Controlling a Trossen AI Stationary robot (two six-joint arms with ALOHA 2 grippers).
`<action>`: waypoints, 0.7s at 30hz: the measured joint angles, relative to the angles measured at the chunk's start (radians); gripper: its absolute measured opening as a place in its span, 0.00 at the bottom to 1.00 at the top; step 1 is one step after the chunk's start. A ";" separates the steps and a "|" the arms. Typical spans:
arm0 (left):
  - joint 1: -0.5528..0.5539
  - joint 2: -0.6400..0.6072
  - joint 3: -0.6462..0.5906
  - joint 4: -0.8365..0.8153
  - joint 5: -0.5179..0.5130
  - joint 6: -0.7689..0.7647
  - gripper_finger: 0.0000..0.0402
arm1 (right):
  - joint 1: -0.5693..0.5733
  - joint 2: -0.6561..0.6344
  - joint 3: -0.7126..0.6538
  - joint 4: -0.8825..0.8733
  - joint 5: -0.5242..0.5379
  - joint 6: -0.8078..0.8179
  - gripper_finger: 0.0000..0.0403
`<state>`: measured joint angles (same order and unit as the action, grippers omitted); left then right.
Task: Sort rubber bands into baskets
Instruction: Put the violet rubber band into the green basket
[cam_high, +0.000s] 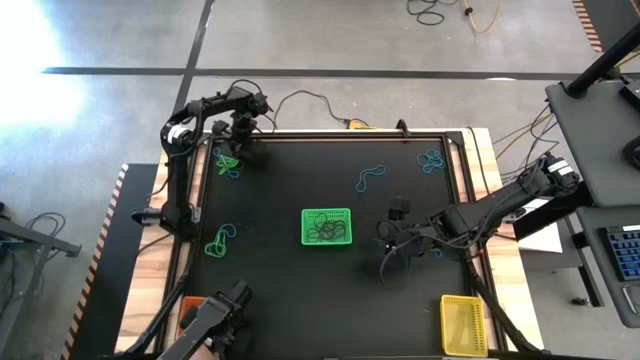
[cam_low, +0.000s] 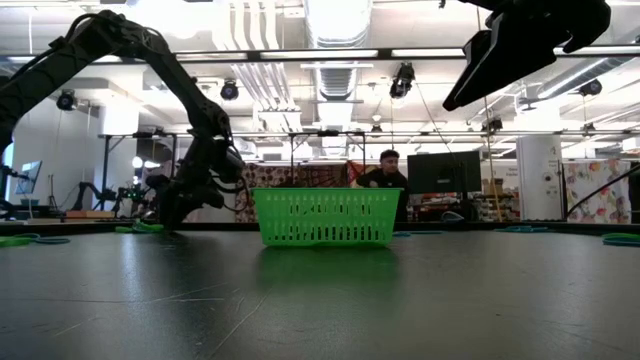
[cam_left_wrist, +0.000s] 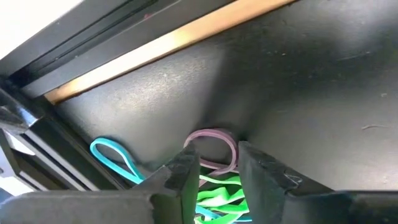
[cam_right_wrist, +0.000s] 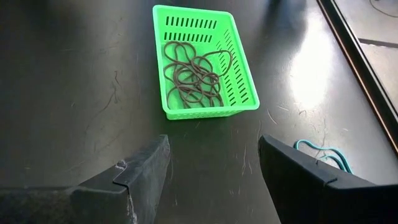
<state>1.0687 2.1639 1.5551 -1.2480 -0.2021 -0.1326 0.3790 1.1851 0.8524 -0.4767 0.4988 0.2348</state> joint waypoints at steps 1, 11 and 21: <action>0.000 0.000 0.000 0.002 0.001 0.003 0.21 | 0.000 0.000 0.000 0.000 0.000 0.000 0.59; 0.000 -0.004 -0.002 0.007 0.003 0.023 0.01 | 0.000 0.000 0.000 0.001 0.000 0.001 0.59; -0.006 -0.036 -0.001 -0.031 -0.001 0.023 0.00 | 0.000 -0.008 0.000 0.000 0.001 -0.012 0.59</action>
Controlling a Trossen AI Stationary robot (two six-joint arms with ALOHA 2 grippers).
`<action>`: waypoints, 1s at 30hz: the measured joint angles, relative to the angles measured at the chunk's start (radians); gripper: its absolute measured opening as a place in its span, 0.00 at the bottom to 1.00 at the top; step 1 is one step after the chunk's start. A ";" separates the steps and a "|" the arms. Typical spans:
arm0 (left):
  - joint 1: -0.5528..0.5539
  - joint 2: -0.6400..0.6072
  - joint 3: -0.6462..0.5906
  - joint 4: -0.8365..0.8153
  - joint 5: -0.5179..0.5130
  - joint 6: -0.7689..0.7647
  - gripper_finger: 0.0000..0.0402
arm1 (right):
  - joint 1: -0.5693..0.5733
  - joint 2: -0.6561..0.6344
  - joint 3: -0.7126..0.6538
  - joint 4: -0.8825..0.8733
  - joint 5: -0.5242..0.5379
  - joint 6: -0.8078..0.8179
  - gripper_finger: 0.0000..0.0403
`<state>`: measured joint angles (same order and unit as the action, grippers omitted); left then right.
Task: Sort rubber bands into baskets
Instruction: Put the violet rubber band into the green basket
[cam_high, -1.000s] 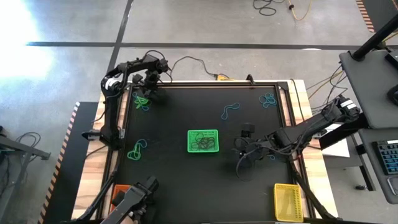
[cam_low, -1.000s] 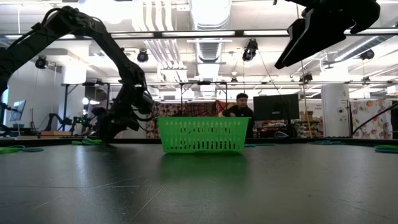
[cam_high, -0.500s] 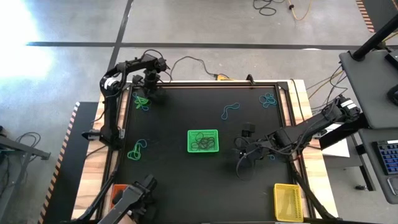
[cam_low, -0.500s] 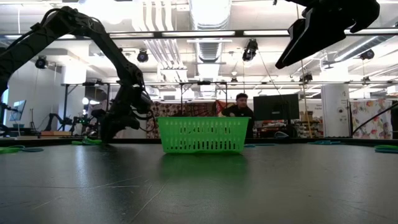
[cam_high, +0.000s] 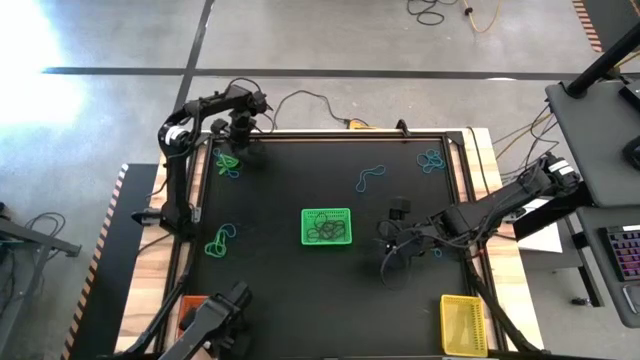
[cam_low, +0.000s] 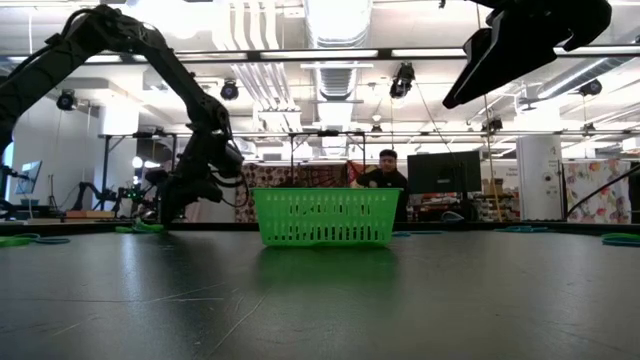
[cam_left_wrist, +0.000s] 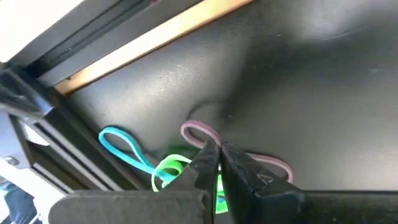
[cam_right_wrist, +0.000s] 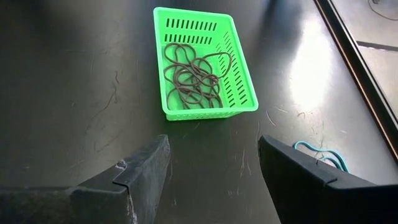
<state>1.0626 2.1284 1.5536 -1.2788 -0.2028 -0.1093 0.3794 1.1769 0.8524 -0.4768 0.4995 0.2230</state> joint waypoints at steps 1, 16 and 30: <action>-0.002 -0.007 0.002 -0.001 0.000 0.000 0.00 | 0.000 -0.004 0.000 -0.002 0.000 -0.002 0.59; -0.117 -0.299 0.041 -0.012 0.108 0.080 0.00 | 0.000 -0.062 0.000 -0.012 0.003 -0.006 0.59; -0.314 -0.618 0.041 0.040 0.142 0.128 0.00 | 0.000 -0.063 0.000 -0.005 0.027 0.013 0.59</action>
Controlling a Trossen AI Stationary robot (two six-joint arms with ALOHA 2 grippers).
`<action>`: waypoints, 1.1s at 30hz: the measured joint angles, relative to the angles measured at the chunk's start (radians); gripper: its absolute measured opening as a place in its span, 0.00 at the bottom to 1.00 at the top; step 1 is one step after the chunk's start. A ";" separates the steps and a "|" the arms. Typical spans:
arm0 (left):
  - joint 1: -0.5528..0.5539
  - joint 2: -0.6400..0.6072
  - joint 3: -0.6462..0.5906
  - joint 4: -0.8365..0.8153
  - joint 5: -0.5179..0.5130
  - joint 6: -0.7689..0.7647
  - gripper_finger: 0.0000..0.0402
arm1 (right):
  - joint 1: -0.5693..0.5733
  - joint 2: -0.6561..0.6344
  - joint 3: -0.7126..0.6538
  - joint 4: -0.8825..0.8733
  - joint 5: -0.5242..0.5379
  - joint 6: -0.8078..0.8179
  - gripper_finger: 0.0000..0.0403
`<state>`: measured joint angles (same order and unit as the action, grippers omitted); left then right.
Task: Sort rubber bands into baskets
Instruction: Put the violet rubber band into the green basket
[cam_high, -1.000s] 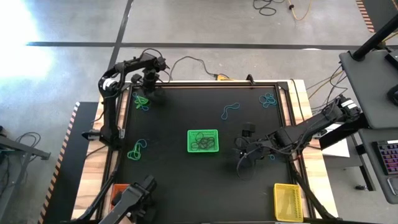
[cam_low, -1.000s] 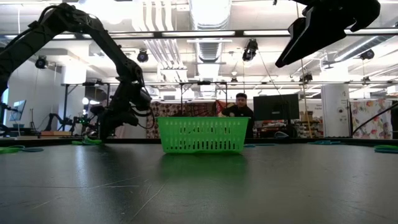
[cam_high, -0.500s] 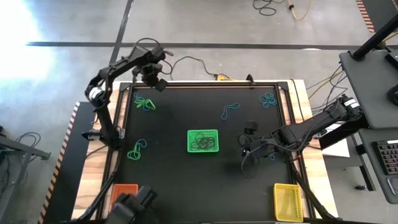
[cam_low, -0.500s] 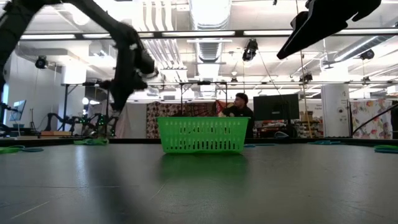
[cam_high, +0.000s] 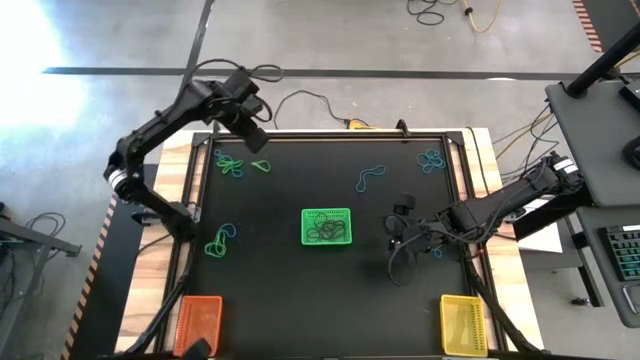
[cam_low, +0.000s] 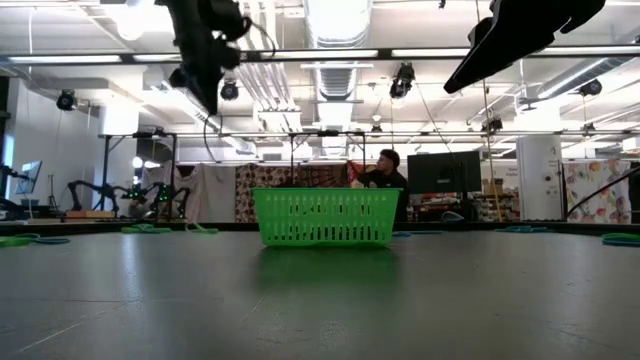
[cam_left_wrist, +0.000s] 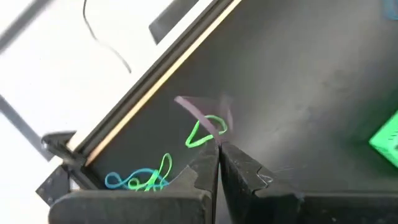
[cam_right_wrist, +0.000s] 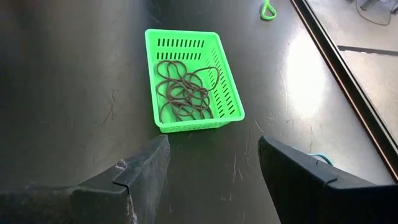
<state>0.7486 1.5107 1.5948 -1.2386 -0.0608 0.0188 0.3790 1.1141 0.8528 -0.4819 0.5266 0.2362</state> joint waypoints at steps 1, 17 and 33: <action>-0.016 -0.012 0.000 0.015 0.001 0.005 0.00 | 0.000 0.000 0.000 0.000 0.000 0.000 0.59; -0.337 0.051 -0.153 0.672 0.211 0.097 0.00 | 0.000 0.000 0.000 -0.003 0.000 0.034 0.59; -0.368 0.341 -0.380 0.995 0.101 -0.031 0.00 | -0.015 0.000 0.000 -0.007 0.001 0.025 0.59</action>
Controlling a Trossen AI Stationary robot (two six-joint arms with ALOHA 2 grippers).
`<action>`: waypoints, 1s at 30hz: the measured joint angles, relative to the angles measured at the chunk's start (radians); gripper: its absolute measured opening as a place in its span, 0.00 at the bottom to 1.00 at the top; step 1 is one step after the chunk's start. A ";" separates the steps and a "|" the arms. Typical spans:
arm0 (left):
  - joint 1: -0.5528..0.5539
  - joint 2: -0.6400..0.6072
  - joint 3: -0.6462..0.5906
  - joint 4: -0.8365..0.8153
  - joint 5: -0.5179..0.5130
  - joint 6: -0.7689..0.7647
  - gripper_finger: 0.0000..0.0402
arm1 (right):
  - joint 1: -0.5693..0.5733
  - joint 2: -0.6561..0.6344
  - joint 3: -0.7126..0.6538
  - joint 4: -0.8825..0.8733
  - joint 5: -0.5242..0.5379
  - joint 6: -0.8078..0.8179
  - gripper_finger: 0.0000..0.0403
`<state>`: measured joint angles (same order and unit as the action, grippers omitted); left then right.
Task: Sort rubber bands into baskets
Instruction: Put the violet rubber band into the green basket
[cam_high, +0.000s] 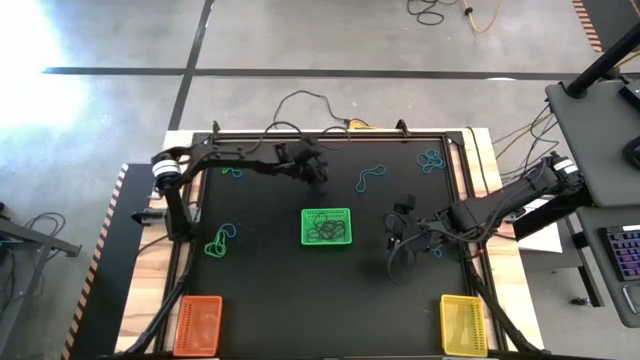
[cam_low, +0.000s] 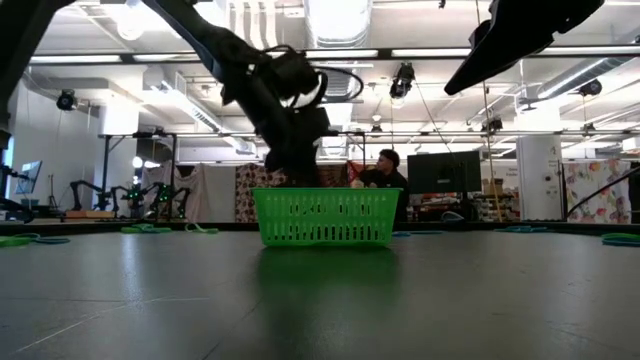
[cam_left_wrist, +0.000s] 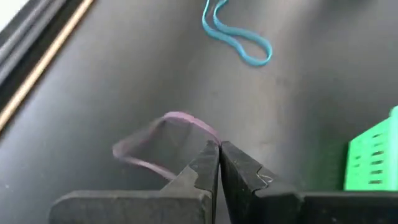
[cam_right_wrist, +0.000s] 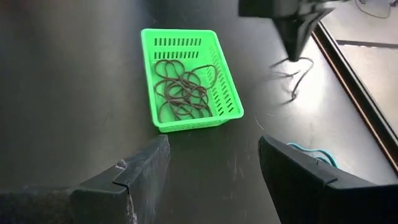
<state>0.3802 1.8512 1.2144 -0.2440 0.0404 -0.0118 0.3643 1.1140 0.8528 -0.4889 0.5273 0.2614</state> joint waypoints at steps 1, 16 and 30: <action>-0.004 0.005 -0.007 0.001 -0.001 -0.001 0.00 | -0.007 0.000 0.000 0.000 0.006 -0.004 0.59; -0.147 -0.220 -0.068 0.034 0.006 0.120 0.00 | -0.093 -0.004 0.002 -0.002 0.081 -0.107 0.59; -0.250 -0.554 -0.084 0.083 0.081 0.155 0.00 | -0.099 -0.007 0.115 0.008 0.154 -0.220 0.59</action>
<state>0.1303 1.2970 1.1307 -0.1615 0.1211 0.1434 0.2654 1.1072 0.9675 -0.4811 0.6811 0.0414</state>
